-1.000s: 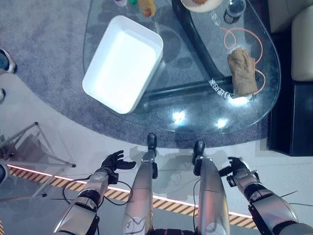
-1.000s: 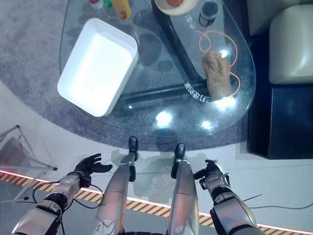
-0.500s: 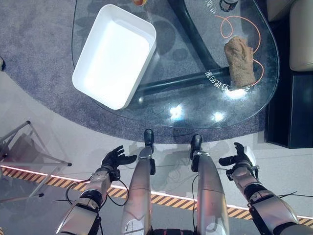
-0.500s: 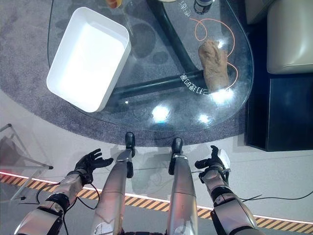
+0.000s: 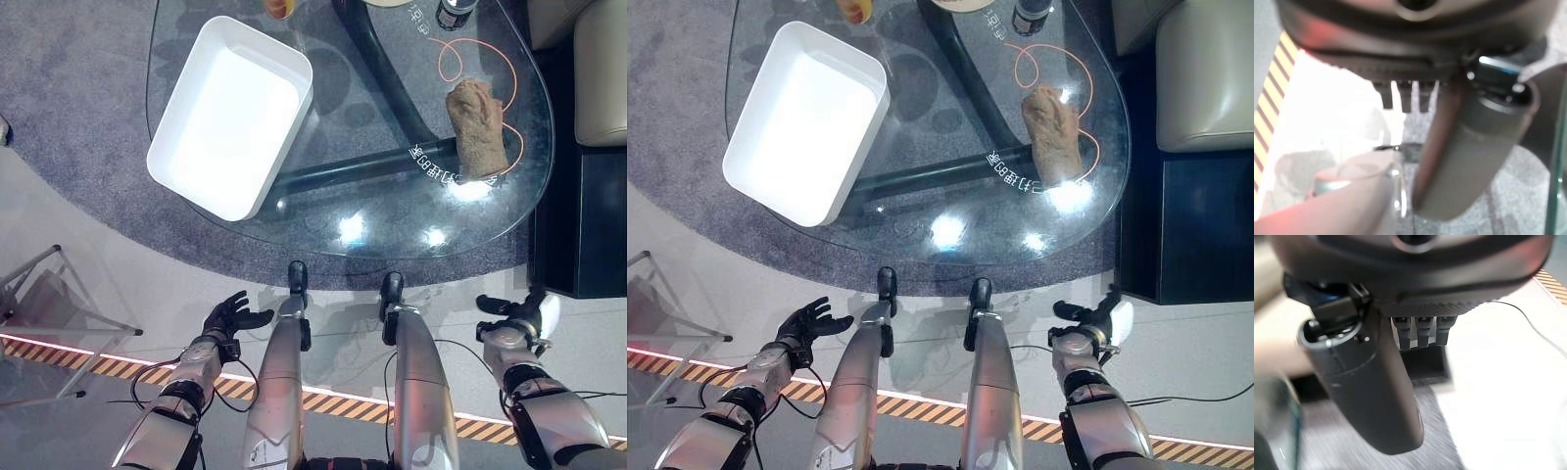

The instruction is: Wipe the table with a cloth and put it in the basket.

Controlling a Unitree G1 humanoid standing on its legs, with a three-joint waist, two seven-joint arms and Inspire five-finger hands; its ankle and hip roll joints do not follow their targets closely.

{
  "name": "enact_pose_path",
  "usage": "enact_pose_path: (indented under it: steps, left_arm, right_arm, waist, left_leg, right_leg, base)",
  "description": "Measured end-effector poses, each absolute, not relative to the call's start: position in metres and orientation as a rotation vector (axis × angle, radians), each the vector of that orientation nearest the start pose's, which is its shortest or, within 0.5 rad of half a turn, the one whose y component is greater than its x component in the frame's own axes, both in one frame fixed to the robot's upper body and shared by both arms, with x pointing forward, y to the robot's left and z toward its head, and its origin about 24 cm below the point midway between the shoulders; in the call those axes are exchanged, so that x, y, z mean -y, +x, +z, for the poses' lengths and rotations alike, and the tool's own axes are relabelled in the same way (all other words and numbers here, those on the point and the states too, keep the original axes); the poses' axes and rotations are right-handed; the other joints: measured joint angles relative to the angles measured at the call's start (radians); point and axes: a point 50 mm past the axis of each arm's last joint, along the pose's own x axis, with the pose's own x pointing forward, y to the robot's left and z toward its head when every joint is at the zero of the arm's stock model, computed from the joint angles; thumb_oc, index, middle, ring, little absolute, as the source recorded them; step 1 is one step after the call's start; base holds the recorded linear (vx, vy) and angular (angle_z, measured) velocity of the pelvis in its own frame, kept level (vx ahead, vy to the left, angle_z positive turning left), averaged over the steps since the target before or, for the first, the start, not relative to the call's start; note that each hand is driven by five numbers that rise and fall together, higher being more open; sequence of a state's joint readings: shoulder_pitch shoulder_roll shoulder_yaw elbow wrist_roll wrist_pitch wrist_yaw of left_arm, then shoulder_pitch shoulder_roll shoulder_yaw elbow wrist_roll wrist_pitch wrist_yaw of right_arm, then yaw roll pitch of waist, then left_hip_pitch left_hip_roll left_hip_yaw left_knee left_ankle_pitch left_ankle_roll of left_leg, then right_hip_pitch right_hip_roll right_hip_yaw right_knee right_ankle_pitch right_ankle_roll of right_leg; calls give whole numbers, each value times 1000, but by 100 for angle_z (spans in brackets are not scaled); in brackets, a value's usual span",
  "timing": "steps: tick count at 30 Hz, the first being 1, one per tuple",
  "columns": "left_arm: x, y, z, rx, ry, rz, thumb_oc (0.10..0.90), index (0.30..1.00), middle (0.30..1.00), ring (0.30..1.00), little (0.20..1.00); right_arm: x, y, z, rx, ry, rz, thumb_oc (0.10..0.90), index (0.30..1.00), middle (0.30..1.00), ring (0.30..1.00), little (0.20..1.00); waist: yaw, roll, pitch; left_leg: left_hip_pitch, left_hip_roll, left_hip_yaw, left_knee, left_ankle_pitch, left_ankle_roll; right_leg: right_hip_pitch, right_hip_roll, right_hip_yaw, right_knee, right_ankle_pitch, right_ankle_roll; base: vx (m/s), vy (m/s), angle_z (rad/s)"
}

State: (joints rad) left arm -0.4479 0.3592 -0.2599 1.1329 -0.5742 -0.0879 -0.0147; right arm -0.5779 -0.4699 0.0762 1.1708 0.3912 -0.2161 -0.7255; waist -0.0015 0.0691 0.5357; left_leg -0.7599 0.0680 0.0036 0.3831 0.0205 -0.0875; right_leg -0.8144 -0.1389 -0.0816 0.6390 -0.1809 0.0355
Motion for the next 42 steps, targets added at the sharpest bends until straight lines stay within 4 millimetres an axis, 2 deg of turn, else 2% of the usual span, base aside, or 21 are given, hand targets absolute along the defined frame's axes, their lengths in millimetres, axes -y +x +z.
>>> enact_pose_path:
  steps: [3,7,9,10,17,25,30,37,42]
  left_arm:
    - [-240,278,-59,-592,-32,157,800,900,900,900,900]
    - [-240,278,-60,-594,-31,156,800,900,900,900,900]
    - [-240,277,-60,-593,-31,155,800,900,900,900,900]
    - [-240,277,-60,-594,-31,155,800,900,900,900,900]
    - [-240,277,-59,-588,-32,153,800,900,900,900,900]
    - [-240,277,-59,-588,-34,154,800,900,900,900,900]
    - [-240,277,-59,-588,-35,153,800,900,900,900,900]
    - [-240,277,-59,-588,-35,153,800,900,900,900,900]
    - [-240,277,-60,-590,-35,153,800,900,900,900,900]
  right_arm:
    - [315,311,45,-116,-138,-1061,800,900,900,900,900]
    - [310,320,66,-8,-83,-1088,800,900,900,900,900]
    - [305,327,85,92,-38,-1103,800,900,900,900,900]
    - [304,328,87,103,-31,-1107,800,900,900,900,900]
    - [285,331,139,412,58,-1127,800,900,900,900,900]
    - [263,328,177,640,66,-1031,800,900,900,900,900]
    - [245,330,189,705,-17,-943,800,900,900,900,900]
    - [236,335,186,667,-68,-880,800,900,900,900,900]
    - [222,346,182,585,-138,-733,800,900,900,900,900]
  waist:
    - [-1,-1,1]
    - [0,-4,3]
    - [2,-5,3]
    - [2,-5,3]
    - [-1,-6,3]
    - [-1,-6,3]
    - [0,-6,3]
    - [6,-6,3]
    - [4,-6,3]
  left_leg:
    - [-9,0,0,0,-2,3]
    - [-17,-1,1,1,-4,7]
    - [-23,-2,0,2,-4,9]
    - [-24,-2,0,2,-4,10]
    - [-27,-5,1,0,-5,12]
    - [-27,-6,5,-7,-6,12]
    - [-27,-6,6,-16,-5,12]
    - [-23,-8,6,-16,-2,8]
    - [-6,-7,7,-21,-4,10]
  right_leg:
    - [-7,0,0,-3,0,0]
    - [-15,0,0,-4,0,1]
    - [-18,0,-2,-7,0,-1]
    - [-18,0,-2,-8,2,-2]
    - [-19,-1,-2,-15,4,-4]
    - [-22,-2,1,-18,2,0]
    - [-24,-3,1,-22,7,1]
    - [-22,-5,1,-19,7,2]
    - [-11,-5,1,-15,2,-4]
  base:
    - [0,0,0]
    - [0,0,0]
    - [0,0,0]
    - [0,0,0]
    - [-1,4,0]
    - [4,13,0]
    - [3,7,0]
    - [0,0,0]
    - [0,0,0]
